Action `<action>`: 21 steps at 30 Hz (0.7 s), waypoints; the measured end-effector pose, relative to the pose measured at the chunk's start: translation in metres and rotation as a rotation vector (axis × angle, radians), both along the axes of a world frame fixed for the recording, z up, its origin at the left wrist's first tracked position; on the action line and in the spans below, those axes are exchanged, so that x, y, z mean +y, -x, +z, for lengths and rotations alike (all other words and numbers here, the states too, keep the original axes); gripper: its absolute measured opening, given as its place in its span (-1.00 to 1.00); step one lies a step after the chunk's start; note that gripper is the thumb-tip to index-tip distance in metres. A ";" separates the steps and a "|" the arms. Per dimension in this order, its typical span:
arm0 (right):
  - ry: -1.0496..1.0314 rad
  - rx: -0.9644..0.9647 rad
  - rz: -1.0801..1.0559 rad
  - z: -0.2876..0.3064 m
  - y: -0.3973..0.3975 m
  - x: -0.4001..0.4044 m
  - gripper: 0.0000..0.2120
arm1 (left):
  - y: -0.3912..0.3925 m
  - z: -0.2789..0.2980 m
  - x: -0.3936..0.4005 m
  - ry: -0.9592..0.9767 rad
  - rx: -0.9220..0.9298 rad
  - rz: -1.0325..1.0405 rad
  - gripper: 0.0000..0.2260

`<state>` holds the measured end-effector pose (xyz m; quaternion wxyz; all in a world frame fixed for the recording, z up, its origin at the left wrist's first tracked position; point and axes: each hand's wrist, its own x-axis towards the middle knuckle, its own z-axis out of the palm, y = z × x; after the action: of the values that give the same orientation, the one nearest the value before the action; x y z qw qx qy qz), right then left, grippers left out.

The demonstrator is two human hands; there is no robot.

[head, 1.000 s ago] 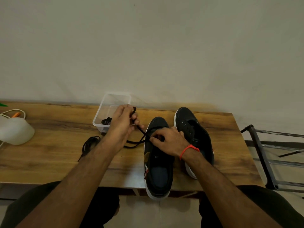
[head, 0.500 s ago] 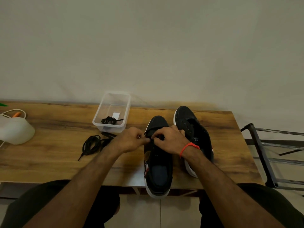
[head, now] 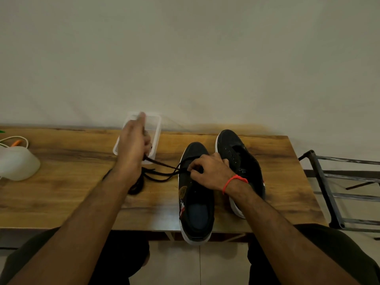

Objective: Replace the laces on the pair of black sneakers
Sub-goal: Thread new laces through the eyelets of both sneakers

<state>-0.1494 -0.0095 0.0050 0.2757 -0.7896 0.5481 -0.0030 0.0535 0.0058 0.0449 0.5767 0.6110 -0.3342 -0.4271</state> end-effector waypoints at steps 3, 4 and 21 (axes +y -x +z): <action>0.003 0.020 0.017 0.001 0.000 0.000 -0.77 | 0.011 -0.027 0.005 -0.232 -0.844 -0.407 -0.69; 0.007 0.024 0.021 0.000 0.000 0.000 -0.77 | 0.019 -0.035 0.007 -0.298 -0.966 -0.572 -0.70; -0.007 -0.005 0.023 -0.003 -0.001 -0.002 -0.75 | -0.007 -0.008 0.000 -0.263 -0.770 -0.043 -0.61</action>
<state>-0.1479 -0.0119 0.0018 0.2800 -0.7948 0.5384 0.0003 0.0606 0.0055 0.0372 0.3171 0.7877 -0.4810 -0.2182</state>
